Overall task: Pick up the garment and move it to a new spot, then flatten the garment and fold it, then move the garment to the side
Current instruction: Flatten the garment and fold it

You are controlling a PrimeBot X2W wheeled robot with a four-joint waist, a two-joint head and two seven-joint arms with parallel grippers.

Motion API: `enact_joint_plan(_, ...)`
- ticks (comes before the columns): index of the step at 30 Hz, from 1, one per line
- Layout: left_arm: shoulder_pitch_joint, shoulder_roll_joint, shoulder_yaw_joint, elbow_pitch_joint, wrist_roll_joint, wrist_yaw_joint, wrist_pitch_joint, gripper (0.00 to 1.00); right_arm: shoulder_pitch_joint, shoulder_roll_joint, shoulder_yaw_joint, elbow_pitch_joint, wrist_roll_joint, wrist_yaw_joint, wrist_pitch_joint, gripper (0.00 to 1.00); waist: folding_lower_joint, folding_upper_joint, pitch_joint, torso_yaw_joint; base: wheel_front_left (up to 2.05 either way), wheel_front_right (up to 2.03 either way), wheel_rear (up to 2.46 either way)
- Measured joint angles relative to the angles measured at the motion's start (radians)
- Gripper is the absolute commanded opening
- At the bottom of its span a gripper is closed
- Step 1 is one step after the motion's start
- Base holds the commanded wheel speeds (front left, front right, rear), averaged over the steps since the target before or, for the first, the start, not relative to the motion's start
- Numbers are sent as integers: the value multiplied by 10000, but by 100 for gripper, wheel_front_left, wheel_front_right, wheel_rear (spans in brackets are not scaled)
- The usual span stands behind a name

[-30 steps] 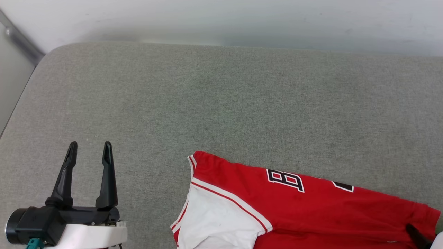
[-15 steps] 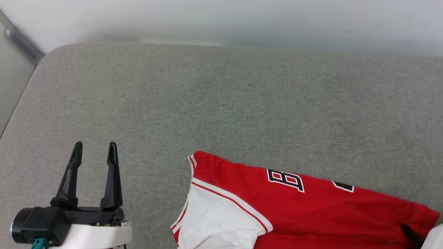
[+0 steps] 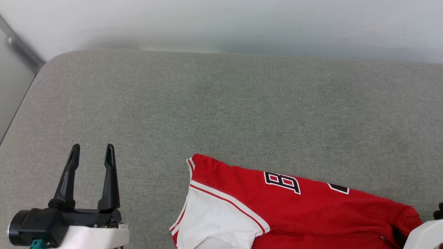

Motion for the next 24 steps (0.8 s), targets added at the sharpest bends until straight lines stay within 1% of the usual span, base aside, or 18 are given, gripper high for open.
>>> enact_joint_plan(3,57,0,2,-2,-2,-2,0,100,-126,-69,-236,-25,-109,6,-111,0,1,0,-81,-67,0,0,0)
enact_joint_plan(8,86,-2,-8,-6,-4,0,0,100,-327,-403,-963,10,-263,4,-211,0,1,0,-197,-147,0,0,0)
enact_joint_plan(12,103,-8,-38,4,-6,-2,0,100,-519,-451,-1300,-79,-27,-4,-132,0,1,0,-274,-160,0,0,0)
enact_joint_plan(17,142,-15,-79,40,-29,-2,0,100,-508,-318,-1049,-784,426,-6,215,0,1,0,-398,-107,0,0,0)
enact_joint_plan(24,272,-27,-119,153,-92,-2,0,100,197,178,-211,-2686,905,-6,1189,0,0,0,-623,3,0,0,0)
